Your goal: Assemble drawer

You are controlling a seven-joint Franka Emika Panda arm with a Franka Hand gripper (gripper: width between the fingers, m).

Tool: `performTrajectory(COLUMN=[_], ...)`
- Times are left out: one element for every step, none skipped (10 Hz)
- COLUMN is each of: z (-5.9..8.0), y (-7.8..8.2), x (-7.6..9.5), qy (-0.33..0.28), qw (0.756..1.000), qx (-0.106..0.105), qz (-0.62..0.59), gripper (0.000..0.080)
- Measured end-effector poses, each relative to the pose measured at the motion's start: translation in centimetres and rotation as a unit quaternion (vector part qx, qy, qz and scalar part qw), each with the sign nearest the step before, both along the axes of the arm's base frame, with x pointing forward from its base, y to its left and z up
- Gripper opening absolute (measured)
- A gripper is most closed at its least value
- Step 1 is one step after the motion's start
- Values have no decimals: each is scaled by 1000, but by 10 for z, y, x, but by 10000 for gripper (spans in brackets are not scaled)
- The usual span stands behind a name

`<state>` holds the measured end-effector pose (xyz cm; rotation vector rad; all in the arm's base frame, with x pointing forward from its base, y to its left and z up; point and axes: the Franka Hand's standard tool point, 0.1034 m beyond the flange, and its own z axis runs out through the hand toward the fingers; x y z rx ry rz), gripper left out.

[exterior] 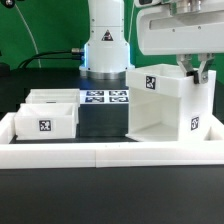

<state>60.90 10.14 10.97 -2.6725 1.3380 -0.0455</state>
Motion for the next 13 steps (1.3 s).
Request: performTrajectory(z=[0,0,0,0,-1,-2,-1,-1,-2,-1,-1,-1,-1], y=[-1,-2,-3,-4,-6,-8,-8,-9,-10,-9,-9,-9,-9], x=[0,0,0,0,0,2,4,5,6,6,6,6,6], qy=[4,6,9,13,18,22,24,27,28,27,27,27,27], qw=[1000,999,997,994,990,983,975,966,965,966,966,966,967], qx=[3,4,8,13,18,26,33,38,42,41,41,41,41], qz=[-29,-46,-77,-105,-139,-179,-217,-252,-259,-255,-254,-253,-252], gripper=[38,38,38,38,38,38,38,38,38,38,38,38,38])
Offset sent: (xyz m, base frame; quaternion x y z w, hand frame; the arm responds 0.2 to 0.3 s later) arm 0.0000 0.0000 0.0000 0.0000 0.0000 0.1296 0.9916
